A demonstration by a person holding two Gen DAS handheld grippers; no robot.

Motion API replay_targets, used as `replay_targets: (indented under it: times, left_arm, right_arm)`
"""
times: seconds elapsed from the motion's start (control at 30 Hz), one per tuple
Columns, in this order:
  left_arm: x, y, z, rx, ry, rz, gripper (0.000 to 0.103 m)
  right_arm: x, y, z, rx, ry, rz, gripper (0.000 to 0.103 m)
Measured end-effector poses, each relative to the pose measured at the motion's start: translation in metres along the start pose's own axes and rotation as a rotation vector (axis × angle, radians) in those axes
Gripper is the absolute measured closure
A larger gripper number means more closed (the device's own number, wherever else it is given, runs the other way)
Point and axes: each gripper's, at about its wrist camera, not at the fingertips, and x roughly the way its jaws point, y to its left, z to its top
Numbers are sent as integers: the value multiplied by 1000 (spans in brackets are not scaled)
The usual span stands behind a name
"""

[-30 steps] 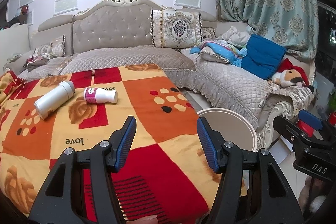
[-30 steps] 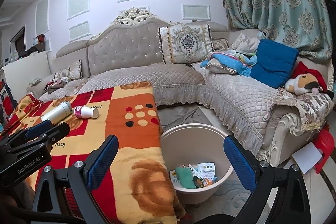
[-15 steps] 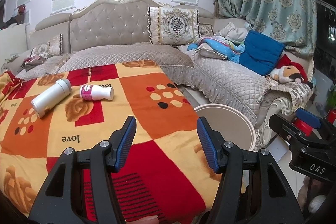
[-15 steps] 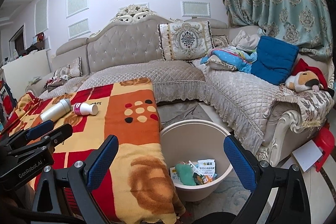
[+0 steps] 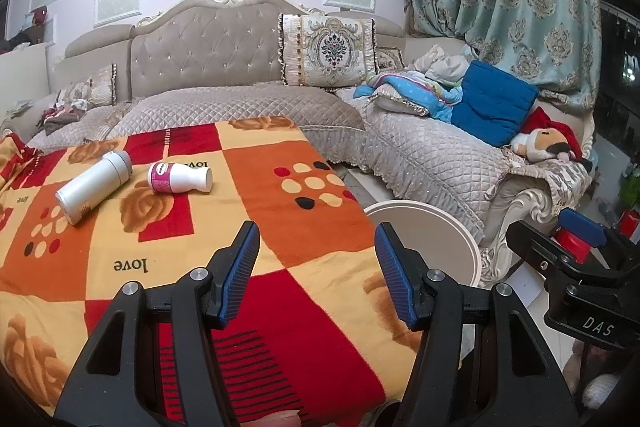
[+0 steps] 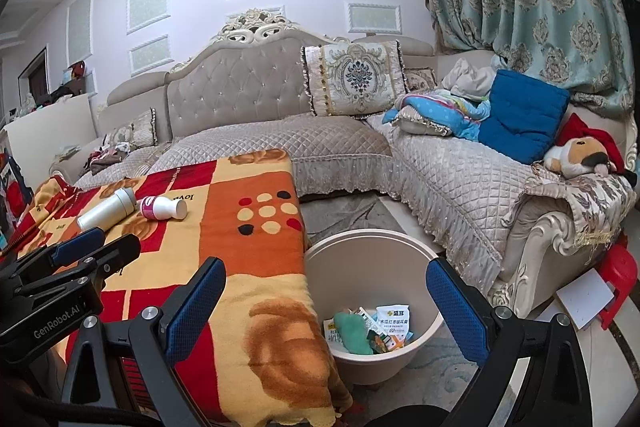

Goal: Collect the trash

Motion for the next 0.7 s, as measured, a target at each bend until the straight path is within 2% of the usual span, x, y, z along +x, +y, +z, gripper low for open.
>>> replay_targets:
  times: [0.7]
  left_arm:
    - [-2, 0, 1, -6, -14, 16, 44]
  right_arm:
    - [0, -1, 3, 6, 0, 3, 3]
